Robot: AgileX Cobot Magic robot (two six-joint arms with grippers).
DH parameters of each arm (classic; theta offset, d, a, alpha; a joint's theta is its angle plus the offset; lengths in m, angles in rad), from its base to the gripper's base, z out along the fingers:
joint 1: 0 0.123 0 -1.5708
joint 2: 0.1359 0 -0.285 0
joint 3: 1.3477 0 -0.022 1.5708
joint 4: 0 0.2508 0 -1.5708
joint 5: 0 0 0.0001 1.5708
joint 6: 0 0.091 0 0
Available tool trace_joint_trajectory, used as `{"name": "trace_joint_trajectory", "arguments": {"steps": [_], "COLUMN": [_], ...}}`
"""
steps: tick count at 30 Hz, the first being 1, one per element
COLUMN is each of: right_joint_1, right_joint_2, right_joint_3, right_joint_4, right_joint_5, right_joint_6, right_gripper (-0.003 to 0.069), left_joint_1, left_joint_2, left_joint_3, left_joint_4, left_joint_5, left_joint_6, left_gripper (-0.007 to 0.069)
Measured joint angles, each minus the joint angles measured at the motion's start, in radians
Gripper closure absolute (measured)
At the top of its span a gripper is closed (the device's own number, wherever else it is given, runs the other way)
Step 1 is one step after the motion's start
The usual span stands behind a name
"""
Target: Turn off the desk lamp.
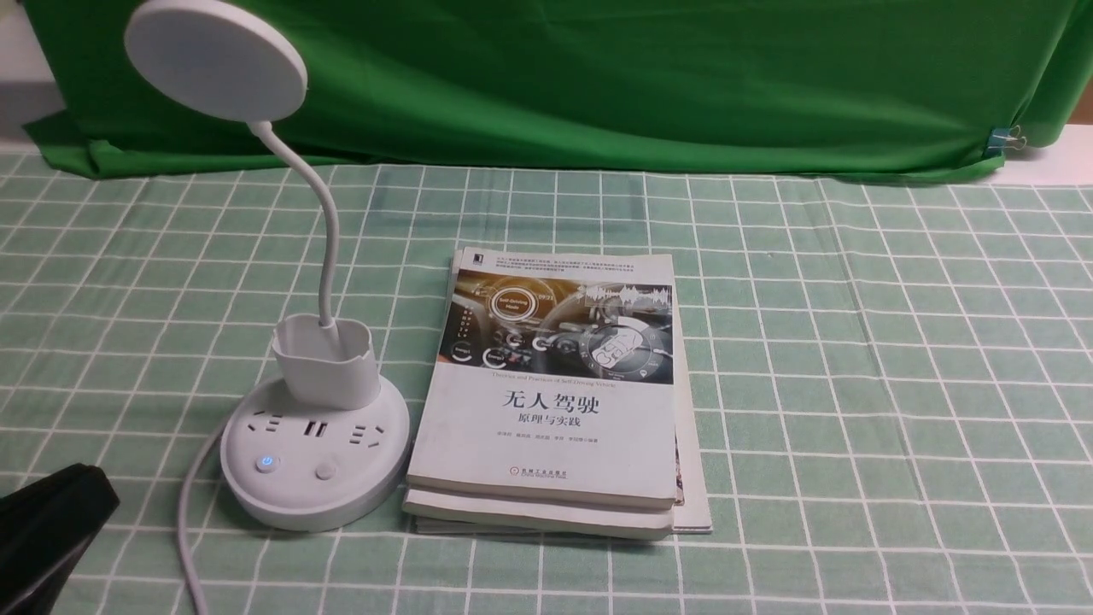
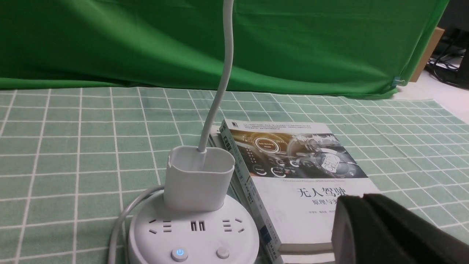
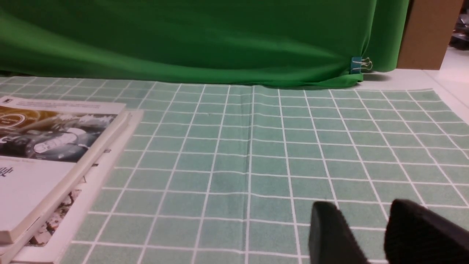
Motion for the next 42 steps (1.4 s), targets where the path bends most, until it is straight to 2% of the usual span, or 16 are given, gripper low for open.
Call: {"name": "trace_joint_trajectory", "arguments": {"steps": [6, 13, 18, 27, 42], "right_joint_1": [0.000, 0.000, 0.000, 0.000, 0.000], "right_joint_2": [0.000, 0.000, 0.000, 0.000, 0.000], "right_joint_3": [0.000, 0.000, 0.000, 0.000, 0.000], "right_joint_4": [0.000, 0.000, 0.000, 0.000, 0.000], "right_joint_5": [0.000, 0.000, 0.000, 0.000, 0.000], "right_joint_6": [0.000, 0.000, 0.000, 0.000, 0.000], "right_gripper": [0.0417, 0.0417, 0.0417, 0.0417, 0.0417], "left_joint_1": [0.014, 0.259, 0.350, 0.358, 0.358], "left_joint_2": [-0.008, -0.123, -0.164, -0.169, -0.169], "left_joint_3": [0.010, 0.119, 0.206, 0.277, 0.277], "left_joint_4": [0.019, 0.025, 0.026, 0.025, 0.037], "left_joint_5": [0.015, 0.000, -0.023, -0.062, -0.023], "left_joint_6": [0.044, 0.049, 0.050, -0.004, -0.006], "left_gripper": [0.0624, 0.0624, 0.0624, 0.0624, 0.0624]}}
